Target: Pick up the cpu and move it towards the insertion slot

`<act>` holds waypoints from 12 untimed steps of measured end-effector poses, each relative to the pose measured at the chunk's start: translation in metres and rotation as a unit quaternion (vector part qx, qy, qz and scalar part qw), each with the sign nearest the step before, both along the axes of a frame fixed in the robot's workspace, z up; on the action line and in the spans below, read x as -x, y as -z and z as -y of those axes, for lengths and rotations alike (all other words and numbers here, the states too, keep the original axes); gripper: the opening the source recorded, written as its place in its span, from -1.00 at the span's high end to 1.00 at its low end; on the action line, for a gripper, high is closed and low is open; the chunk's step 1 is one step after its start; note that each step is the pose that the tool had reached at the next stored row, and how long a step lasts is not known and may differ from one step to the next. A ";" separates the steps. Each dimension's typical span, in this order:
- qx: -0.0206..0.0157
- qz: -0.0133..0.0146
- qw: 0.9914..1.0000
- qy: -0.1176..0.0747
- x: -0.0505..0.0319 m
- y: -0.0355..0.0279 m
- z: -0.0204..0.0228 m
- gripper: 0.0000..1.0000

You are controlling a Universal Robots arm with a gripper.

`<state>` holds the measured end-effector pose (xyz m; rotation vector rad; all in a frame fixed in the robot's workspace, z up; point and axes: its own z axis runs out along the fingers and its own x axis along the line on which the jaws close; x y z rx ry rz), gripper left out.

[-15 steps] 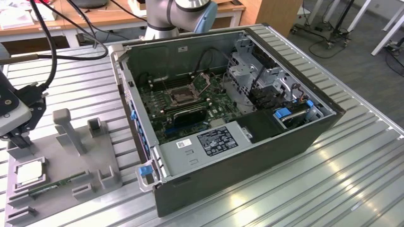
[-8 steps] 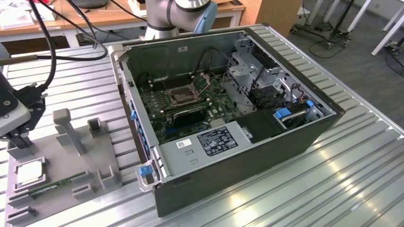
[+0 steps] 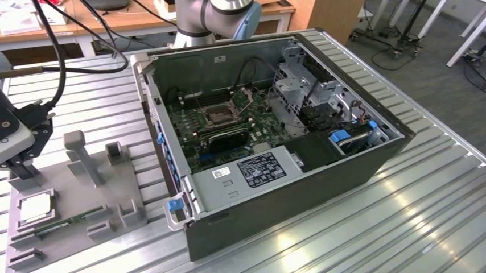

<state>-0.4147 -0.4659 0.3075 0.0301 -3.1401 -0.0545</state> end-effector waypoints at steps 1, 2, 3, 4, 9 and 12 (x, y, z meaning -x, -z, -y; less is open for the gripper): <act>0.000 0.000 1.000 0.000 0.0001 0.0000 0.0000 0.79; 0.000 0.000 1.000 0.000 0.0001 0.0000 0.0000 0.79; 0.000 0.000 1.000 0.000 0.0001 0.0000 0.0000 0.79; 0.000 0.000 1.000 0.000 0.0001 0.0001 0.0000 0.79; 0.000 0.000 1.000 0.000 0.0002 0.0023 0.0000 0.79; 0.000 0.000 1.000 0.000 0.0001 0.0044 0.0000 0.79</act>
